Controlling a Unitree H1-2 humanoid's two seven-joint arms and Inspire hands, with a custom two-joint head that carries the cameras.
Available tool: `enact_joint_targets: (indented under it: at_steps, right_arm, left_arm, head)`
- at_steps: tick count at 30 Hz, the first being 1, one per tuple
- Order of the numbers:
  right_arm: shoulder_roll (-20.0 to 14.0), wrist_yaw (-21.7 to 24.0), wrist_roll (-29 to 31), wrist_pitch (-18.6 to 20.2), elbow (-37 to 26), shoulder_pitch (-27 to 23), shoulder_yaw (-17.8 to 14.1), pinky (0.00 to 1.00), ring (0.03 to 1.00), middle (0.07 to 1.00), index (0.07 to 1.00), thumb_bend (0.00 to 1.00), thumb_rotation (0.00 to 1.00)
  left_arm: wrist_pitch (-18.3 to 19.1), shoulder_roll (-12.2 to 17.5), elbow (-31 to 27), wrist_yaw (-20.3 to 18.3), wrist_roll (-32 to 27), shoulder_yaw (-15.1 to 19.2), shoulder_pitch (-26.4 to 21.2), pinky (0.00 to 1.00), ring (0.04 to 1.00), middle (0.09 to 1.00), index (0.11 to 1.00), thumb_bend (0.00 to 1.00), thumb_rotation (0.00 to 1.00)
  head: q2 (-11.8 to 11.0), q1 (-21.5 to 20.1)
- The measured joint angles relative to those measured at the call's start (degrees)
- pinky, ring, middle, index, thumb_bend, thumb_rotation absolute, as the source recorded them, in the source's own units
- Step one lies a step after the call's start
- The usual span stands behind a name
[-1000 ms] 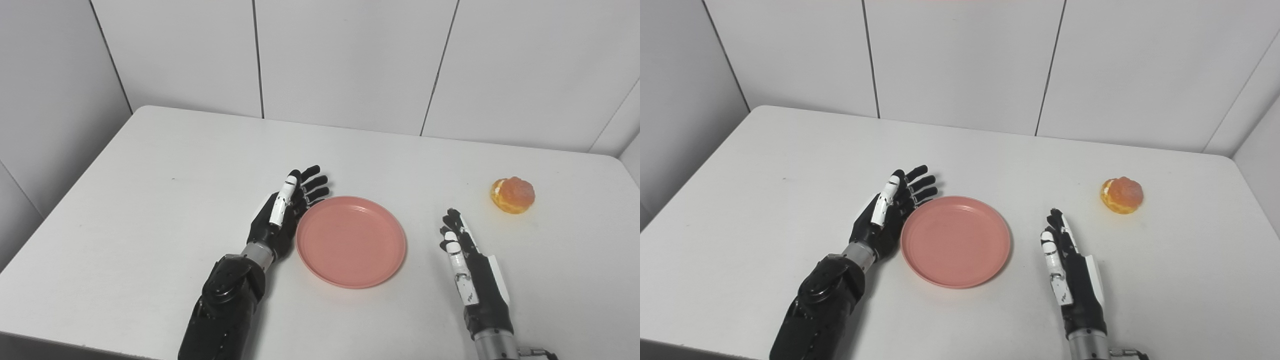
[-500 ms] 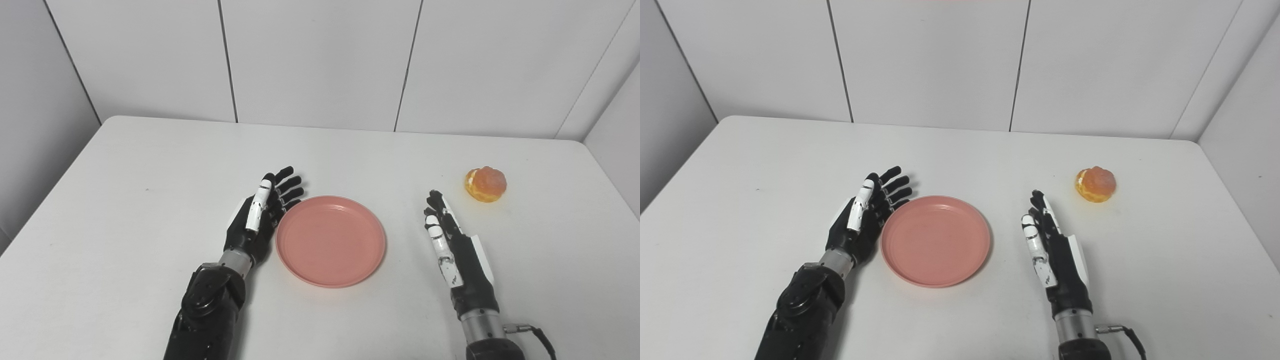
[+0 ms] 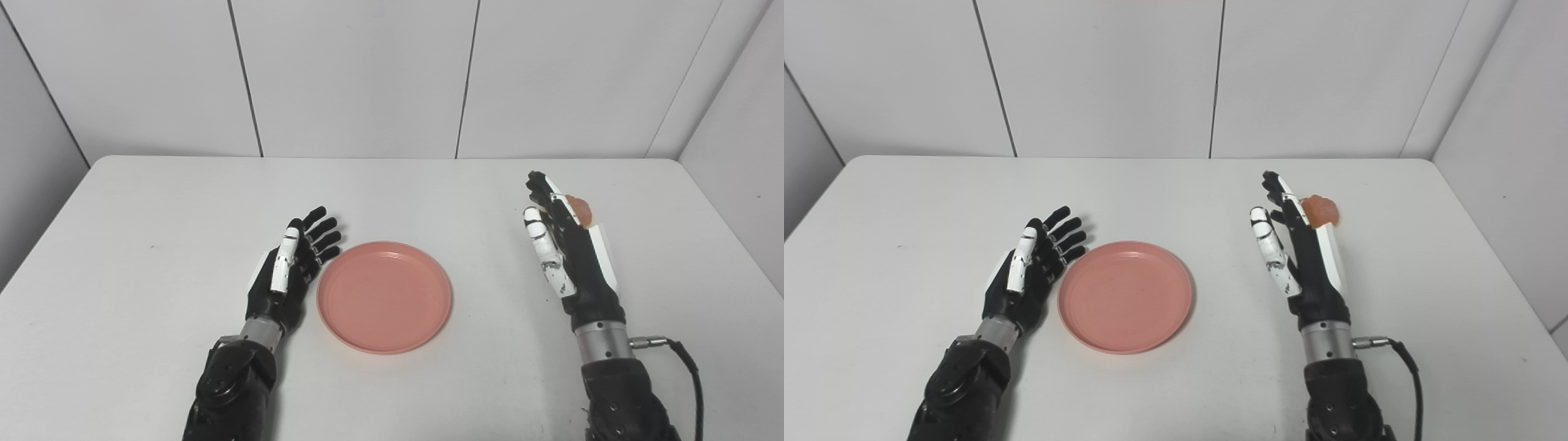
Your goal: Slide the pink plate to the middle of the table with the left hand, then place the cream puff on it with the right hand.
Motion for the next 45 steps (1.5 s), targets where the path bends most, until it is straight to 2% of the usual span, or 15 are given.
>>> enact_joint_targets:
  at_steps: [4, 6, 8, 10, 14, 18, 19, 22, 25, 29, 32, 38, 45]
  right_arm:
    - [-2.56, 0.27, -1.63, 0.07, 0.2, -1.78, -0.91, 0.81, 0.875, 0.903, 0.901, 0.44, 0.98]
    - [-4.0, 0.47, -2.86, 0.09, 0.34, -2.52, -0.99, 0.79, 0.88, 0.908, 0.901, 0.44, 0.95]
    - [-5.41, 1.07, -3.75, 0.24, 0.86, -3.73, -1.19, 0.73, 0.869, 0.905, 0.904, 0.44, 0.86]
    - [-6.2, 1.47, -3.85, 0.39, 1.63, -5.11, -1.68, 0.72, 0.866, 0.905, 0.907, 0.44, 0.84]
    - [-8.56, 3.32, -6.12, 1.23, 2.35, -7.29, -1.55, 0.77, 0.874, 0.915, 0.91, 0.47, 0.82]
    - [-11.29, 4.05, -9.16, 1.43, 3.58, -8.9, -1.26, 0.81, 0.889, 0.913, 0.881, 0.48, 0.76]
    - [-11.76, 4.1, -9.65, 1.43, 3.78, -9.1, -1.28, 0.82, 0.895, 0.914, 0.863, 0.51, 0.71]
    - [-13.01, 4.97, -11.55, 1.59, 4.41, -9.92, -1.18, 0.84, 0.906, 0.915, 0.849, 0.54, 0.64]
    - [-13.65, 5.91, -12.86, 3.09, 5.5, -11.64, -1.21, 0.81, 0.91, 0.931, 0.861, 0.63, 0.54]
    - [-14.43, 7.52, -14.18, 5.3, 6.28, -13.49, -1.08, 0.78, 0.9, 0.93, 0.865, 0.69, 0.5]
    - [-15.31, 8.79, -15.79, 6.52, 7.15, -14.27, -0.48, 0.75, 0.895, 0.942, 0.883, 0.78, 0.43]
    - [-17.15, 11.55, -18.25, 7.72, 10.33, -15.73, 1.03, 0.73, 0.904, 0.966, 0.92, 0.86, 0.38]
    - [-18.65, 15.35, -20.76, 10.58, 13.77, -17.05, 3.62, 0.71, 0.933, 0.995, 0.959, 0.89, 0.39]
  left_arm:
    - [-1.27, 0.82, 0.0, 0.14, 1.44, -0.03, 0.42, 0.87, 0.87, 0.881, 0.864, 0.42, 1.0]
    - [-2.11, 0.99, 0.02, 0.47, 2.17, -0.12, 0.65, 0.88, 0.881, 0.89, 0.871, 0.42, 1.0]
    - [-3.58, 1.23, 0.39, 0.52, 3.24, -0.31, 0.98, 0.9, 0.891, 0.899, 0.881, 0.44, 1.0]
    - [-5.28, 1.42, 0.94, 0.57, 4.16, -0.4, 1.13, 0.9, 0.892, 0.902, 0.883, 0.45, 1.0]
    - [-8.12, 1.78, 1.52, 0.95, 6.0, -0.59, 1.63, 0.9, 0.903, 0.912, 0.894, 0.46, 1.0]
    - [-9.45, 2.39, 1.55, 1.13, 6.82, -0.57, 1.92, 0.92, 0.906, 0.911, 0.893, 0.49, 1.0]
    - [-9.61, 2.56, 1.5, 1.16, 6.86, -0.57, 2.04, 0.9, 0.896, 0.903, 0.887, 0.49, 1.0]
    - [-10.0, 2.93, 1.04, 1.35, 7.46, -0.61, 2.58, 0.89, 0.888, 0.898, 0.883, 0.47, 1.0]
    - [-11.13, 3.4, 0.64, 1.26, 8.04, -0.72, 3.16, 0.9, 0.895, 0.9, 0.887, 0.46, 1.0]
    - [-11.94, 4.7, -0.3, 0.9, 7.98, -0.73, 4.21, 0.91, 0.895, 0.9, 0.891, 0.45, 1.0]
    - [-12.78, 5.72, -0.06, 0.4, 7.4, -0.42, 4.58, 0.91, 0.896, 0.9, 0.888, 0.44, 1.0]
    - [-14.75, 6.82, 0.92, -0.83, 5.43, 0.15, 4.83, 0.91, 0.892, 0.896, 0.884, 0.42, 1.0]
    - [-15.1, 7.05, 0.96, -1.57, 4.88, 0.33, 4.95, 0.91, 0.885, 0.889, 0.878, 0.42, 1.0]
  head:
    - [-0.35, -0.7]
    - [-0.35, -0.7]
    - [-0.53, -1.05]
    - [-0.7, -1.32]
    - [-0.88, -1.94]
    - [-1.06, -2.02]
    - [-1.06, -2.02]
    - [-1.23, -3.07]
    - [-1.32, -4.13]
    - [-1.23, -4.84]
    - [-1.23, -5.19]
    - [-1.06, -5.28]
    - [-0.88, -5.71]
